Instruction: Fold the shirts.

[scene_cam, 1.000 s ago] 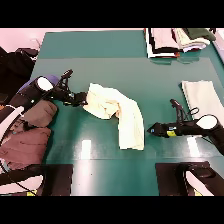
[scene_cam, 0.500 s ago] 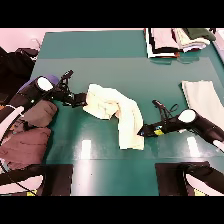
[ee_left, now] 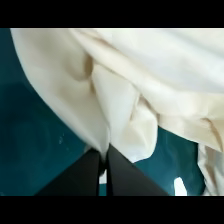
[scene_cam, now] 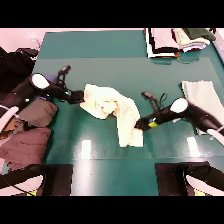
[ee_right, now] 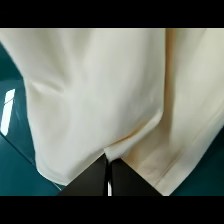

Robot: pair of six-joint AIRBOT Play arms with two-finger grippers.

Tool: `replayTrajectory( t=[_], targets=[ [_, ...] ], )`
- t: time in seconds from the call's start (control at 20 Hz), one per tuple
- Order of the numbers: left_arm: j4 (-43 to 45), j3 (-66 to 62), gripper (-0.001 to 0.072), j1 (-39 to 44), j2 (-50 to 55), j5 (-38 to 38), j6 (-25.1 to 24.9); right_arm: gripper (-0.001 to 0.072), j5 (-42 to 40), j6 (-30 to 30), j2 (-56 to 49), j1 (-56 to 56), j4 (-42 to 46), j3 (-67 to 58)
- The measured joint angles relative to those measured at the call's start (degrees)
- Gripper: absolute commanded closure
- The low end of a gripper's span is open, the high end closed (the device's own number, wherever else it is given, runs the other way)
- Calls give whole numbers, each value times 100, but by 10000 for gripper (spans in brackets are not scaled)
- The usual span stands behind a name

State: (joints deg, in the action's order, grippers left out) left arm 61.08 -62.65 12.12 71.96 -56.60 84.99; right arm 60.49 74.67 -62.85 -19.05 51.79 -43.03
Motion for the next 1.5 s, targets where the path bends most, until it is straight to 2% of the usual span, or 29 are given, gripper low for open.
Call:
replayTrajectory(
  t=[0.2, 0.45, 0.8, 1.15, 1.3, 1.5],
  targets=[
    [772, -1086, 683, 0, -1001, -271, 22, 695, 498, 83, 1047, 977, 608, -1244],
    [1139, -2776, 683, 0, -2236, -380, 42, 695, 1128, 109, 2103, 2660, 883, -3093],
    [1257, -4325, 683, 0, -2929, -461, 42, 695, 1615, 83, 2422, 4297, 911, -5010],
    [1351, -4557, 683, 0, -2190, -986, 9, 696, 2203, 197, 1611, 4559, 603, -5825],
    [1353, -4481, 682, 0, -1425, -1292, -48, 696, 2350, 350, 1165, 4511, 595, -5515],
    [1373, -4109, 682, 0, -101, -1329, -111, 695, 2347, 590, 308, 4004, 1130, -4610]
  ],
)
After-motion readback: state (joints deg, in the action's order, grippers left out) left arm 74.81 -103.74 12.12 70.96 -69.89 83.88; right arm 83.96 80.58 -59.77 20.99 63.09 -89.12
